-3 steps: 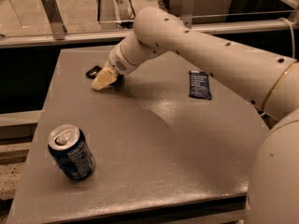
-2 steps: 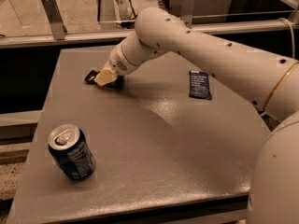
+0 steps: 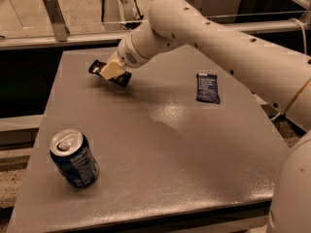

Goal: Move rxbar chocolate near rxbar blueberry

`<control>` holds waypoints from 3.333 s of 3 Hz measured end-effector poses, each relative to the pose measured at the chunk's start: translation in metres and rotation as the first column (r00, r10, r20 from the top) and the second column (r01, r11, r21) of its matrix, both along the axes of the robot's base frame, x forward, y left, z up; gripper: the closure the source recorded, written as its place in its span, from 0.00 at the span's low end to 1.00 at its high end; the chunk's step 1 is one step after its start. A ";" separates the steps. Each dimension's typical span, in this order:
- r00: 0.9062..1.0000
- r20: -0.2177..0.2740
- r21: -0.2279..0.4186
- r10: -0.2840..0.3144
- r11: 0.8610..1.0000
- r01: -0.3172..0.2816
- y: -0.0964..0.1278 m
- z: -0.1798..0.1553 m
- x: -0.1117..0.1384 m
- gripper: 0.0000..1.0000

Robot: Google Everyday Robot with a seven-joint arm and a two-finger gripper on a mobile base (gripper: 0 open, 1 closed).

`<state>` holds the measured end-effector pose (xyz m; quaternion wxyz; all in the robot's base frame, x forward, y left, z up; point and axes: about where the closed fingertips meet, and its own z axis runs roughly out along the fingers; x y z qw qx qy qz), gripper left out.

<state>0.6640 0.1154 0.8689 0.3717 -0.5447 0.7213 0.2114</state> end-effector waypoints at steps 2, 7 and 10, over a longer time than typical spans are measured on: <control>0.997 0.029 -0.102 0.074 0.992 -0.071 -0.024 0.025 0.000 1.00; 0.995 -0.060 -0.296 -0.080 0.953 0.059 -0.167 -0.012 -0.012 0.85; 0.998 -0.052 -0.310 -0.022 0.951 0.004 -0.182 -0.018 -0.007 0.10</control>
Offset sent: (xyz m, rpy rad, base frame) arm -0.0004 -0.0411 0.0314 -0.1701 -0.0342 0.1061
